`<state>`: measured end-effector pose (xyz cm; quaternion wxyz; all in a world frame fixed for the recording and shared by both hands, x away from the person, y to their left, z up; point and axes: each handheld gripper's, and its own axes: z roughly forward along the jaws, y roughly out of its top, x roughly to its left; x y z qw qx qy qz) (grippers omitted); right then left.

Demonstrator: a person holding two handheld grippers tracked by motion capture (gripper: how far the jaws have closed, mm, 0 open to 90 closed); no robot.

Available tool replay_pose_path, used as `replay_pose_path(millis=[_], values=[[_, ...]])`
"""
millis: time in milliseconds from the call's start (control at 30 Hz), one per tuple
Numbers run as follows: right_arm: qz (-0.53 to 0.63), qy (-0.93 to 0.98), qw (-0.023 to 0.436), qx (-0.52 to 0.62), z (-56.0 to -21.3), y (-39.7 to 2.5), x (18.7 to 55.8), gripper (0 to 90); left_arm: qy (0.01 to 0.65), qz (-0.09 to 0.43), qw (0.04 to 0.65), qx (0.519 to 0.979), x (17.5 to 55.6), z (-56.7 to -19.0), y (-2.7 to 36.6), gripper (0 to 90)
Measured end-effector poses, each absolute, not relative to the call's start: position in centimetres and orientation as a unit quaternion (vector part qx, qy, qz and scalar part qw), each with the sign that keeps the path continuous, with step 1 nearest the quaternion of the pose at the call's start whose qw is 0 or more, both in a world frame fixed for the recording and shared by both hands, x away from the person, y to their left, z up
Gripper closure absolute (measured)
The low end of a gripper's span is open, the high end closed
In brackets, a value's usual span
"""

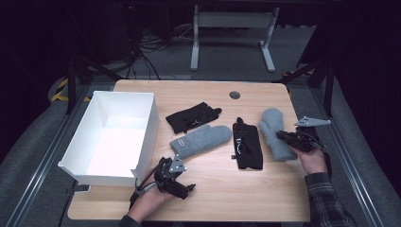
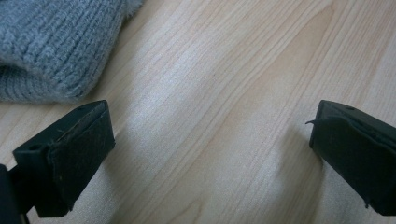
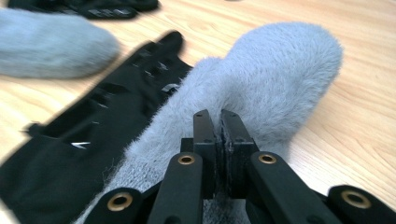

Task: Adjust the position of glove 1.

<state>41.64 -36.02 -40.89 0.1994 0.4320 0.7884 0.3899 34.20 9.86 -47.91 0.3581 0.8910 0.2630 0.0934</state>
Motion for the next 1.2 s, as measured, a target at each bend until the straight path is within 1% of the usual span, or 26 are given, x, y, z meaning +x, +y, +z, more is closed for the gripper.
replay_pose_path(millis=[300,333,700,900,1200], values=[[0.416,0.798,0.175,0.4,-40.0,-34.6,39.6,87.1,0.266,0.092,0.357,0.891,34.2,-47.9,9.9,0.4],[0.423,0.801,0.168,0.389,-39.8,-34.0,38.9,87.1,0.267,0.093,0.356,0.891,34.2,-47.9,9.9,0.4],[0.443,0.82,0.14,0.336,-39.7,-30.9,36.2,87.1,0.267,0.093,0.356,0.891,34.2,-47.9,9.9,0.4],[0.446,0.83,0.124,0.312,-39.9,-29.5,35.3,87.1,0.267,0.092,0.356,0.891,34.2,-47.9,9.9,0.5],[0.45,0.85,0.085,0.262,-40.7,-26.6,34.2,87.0,0.267,0.093,0.356,0.891,34.2,-47.9,9.9,0.5]])
